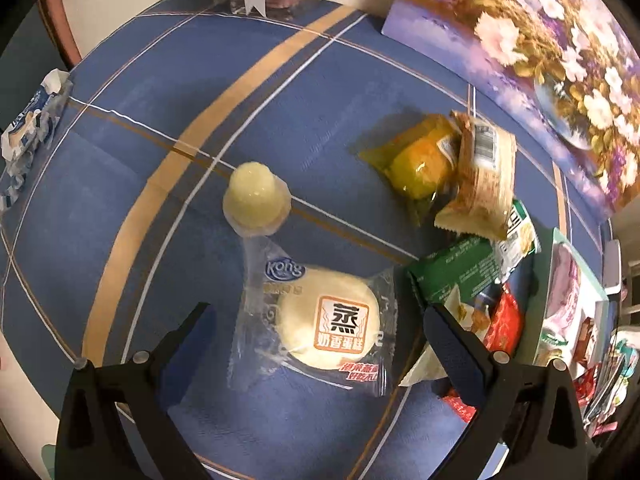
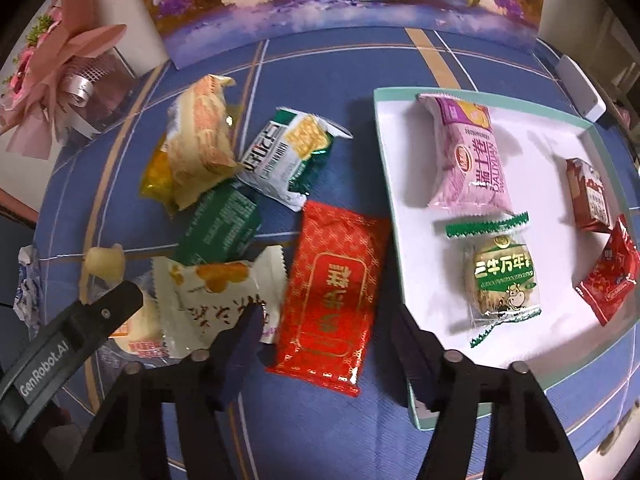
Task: Organize snacks
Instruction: 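Move both tools back toward the steamed bun pack on the pile, then grasp the clear steamed bun pack with the left tool while the right tool grasps the red cake pack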
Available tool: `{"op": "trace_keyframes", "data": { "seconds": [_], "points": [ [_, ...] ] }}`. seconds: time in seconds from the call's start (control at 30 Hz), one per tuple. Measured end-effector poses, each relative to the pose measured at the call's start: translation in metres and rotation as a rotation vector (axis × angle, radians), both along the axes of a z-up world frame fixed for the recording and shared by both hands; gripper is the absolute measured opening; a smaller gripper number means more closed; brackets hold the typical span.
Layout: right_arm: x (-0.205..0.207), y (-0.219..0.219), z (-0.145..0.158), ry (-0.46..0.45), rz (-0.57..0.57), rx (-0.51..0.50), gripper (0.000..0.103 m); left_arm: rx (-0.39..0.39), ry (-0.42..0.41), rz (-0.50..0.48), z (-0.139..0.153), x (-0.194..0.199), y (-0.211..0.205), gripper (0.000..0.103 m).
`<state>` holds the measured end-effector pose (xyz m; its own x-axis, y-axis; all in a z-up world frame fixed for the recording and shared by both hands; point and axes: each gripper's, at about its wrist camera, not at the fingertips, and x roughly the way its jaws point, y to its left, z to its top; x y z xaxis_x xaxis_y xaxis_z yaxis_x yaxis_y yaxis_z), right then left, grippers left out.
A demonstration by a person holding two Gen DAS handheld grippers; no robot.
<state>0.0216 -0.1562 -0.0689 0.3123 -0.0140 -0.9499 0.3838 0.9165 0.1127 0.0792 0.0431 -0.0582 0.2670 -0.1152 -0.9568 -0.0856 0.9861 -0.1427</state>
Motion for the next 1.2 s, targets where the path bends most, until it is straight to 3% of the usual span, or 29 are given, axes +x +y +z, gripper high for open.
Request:
{"op": "trace_keyframes", "data": {
  "seconds": [0.6, 1.0, 1.2],
  "points": [
    [0.010, 0.012, -0.016, 0.028, 0.026, -0.019, 0.063, 0.052, 0.063, 0.017, -0.034, 0.009, 0.004, 0.102],
    [0.005, 0.005, -0.016, 0.038, 0.019, -0.026, 0.061, 0.065, 0.047, 0.088, -0.036, 0.016, 0.029, 0.101],
    [0.003, -0.005, -0.015, 0.038, 0.009, 0.017, 0.061, 0.059, 0.044, 0.123, -0.036, 0.019, 0.041, 0.100]
  ]
}}
